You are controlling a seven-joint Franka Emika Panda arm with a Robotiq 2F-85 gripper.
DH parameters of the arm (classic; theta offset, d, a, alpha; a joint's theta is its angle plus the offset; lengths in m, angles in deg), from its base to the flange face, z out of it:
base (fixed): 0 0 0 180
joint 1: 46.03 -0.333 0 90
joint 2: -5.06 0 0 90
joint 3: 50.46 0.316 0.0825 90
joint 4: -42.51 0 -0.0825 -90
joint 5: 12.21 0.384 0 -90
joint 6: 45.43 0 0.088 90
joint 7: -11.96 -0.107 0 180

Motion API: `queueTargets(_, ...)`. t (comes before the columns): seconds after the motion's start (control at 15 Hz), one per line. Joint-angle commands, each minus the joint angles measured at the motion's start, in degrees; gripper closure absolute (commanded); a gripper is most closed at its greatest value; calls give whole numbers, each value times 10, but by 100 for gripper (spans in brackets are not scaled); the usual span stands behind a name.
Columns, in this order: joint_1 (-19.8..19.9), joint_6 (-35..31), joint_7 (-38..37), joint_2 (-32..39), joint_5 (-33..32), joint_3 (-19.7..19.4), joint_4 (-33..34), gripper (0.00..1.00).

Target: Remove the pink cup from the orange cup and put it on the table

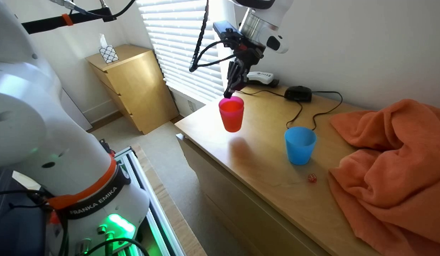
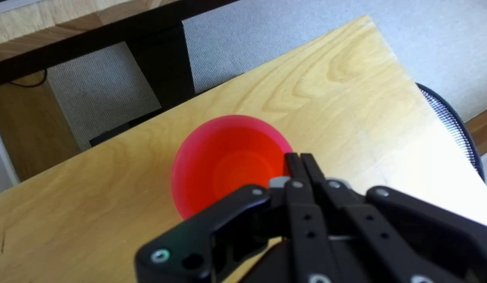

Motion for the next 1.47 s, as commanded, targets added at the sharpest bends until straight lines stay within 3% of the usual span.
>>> queueTargets(0.0,-1,13,-51,20,-26,-6,13,99)
queueTargets(0.2,-6,0,-92,30,-60,-8,12,99)
queueTargets(0.47,-2,10,-86,30,-58,-7,13,99)
queueTargets(0.73,-5,-24,-123,27,-80,-11,8,99)
queueTargets(1.4,6,-39,-103,39,-41,-17,13,99)
